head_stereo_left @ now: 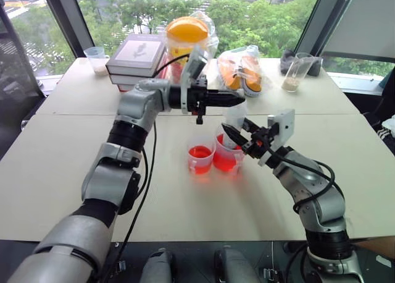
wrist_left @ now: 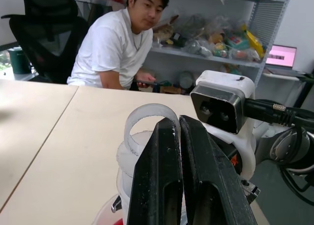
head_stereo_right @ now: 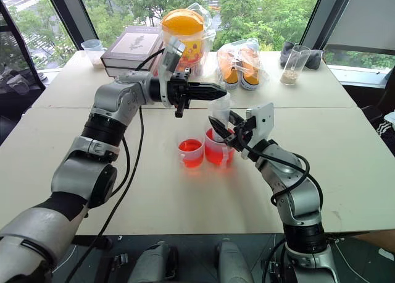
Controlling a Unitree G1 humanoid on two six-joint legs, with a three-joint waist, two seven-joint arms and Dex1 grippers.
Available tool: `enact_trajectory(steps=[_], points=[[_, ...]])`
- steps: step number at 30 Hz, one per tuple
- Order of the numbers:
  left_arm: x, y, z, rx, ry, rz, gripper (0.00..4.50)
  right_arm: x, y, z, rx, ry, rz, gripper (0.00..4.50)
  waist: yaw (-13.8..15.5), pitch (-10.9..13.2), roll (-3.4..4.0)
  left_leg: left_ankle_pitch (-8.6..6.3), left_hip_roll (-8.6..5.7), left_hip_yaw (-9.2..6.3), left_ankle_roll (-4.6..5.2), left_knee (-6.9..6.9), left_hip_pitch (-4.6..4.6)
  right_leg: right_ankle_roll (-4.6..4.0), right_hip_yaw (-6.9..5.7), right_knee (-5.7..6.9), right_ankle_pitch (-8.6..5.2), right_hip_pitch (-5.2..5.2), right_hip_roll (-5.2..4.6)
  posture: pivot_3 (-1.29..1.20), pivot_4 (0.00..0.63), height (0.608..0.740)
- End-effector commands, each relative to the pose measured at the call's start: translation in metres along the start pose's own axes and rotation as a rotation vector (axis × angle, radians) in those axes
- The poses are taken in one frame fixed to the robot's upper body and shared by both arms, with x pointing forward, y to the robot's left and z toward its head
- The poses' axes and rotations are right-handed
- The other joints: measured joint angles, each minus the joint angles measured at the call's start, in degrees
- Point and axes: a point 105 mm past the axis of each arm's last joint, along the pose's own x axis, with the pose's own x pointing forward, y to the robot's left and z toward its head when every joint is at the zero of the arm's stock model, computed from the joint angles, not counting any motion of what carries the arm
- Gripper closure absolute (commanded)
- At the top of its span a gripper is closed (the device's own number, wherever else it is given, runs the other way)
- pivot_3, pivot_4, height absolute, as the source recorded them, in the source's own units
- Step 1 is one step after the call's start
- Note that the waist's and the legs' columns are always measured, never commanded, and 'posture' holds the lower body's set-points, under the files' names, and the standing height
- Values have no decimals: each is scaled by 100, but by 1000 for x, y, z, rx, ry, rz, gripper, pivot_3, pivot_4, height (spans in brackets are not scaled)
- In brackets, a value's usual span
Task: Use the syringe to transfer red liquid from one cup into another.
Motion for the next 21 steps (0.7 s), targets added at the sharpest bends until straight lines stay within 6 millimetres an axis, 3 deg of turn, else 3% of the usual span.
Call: enact_trajectory(steps=[1,10,13,17,21], points=[[-5,-9,64,204,-141,-8,4441,-3,2,-26,46,109,13,3029,-2,0,0,0,0,0,0,0,1,0,0,0,0,0,0,0,150,740],[-5,-11,62,190,-140,-14,4441,-1,2,-14,29,82,19,3029,2,0,0,0,0,-1,0,0,0,0,-1,1,0,0,0,0,150,740],[-7,-12,52,156,-109,-25,3598,2,-1,7,6,37,12,3029,-9,0,0,0,1,-1,0,-1,-1,0,0,0,0,-1,0,0,150,740],[-13,-17,38,151,-58,-44,1773,2,-8,32,-10,-17,-11,3029,-2,0,0,0,1,-1,0,-1,0,0,-1,1,0,-1,0,0,150,740],[-24,-18,28,137,-28,-23,1773,0,-15,45,-17,-36,-28,3029,0,0,0,0,1,-1,0,-1,0,0,-1,1,0,-1,0,0,150,740]])
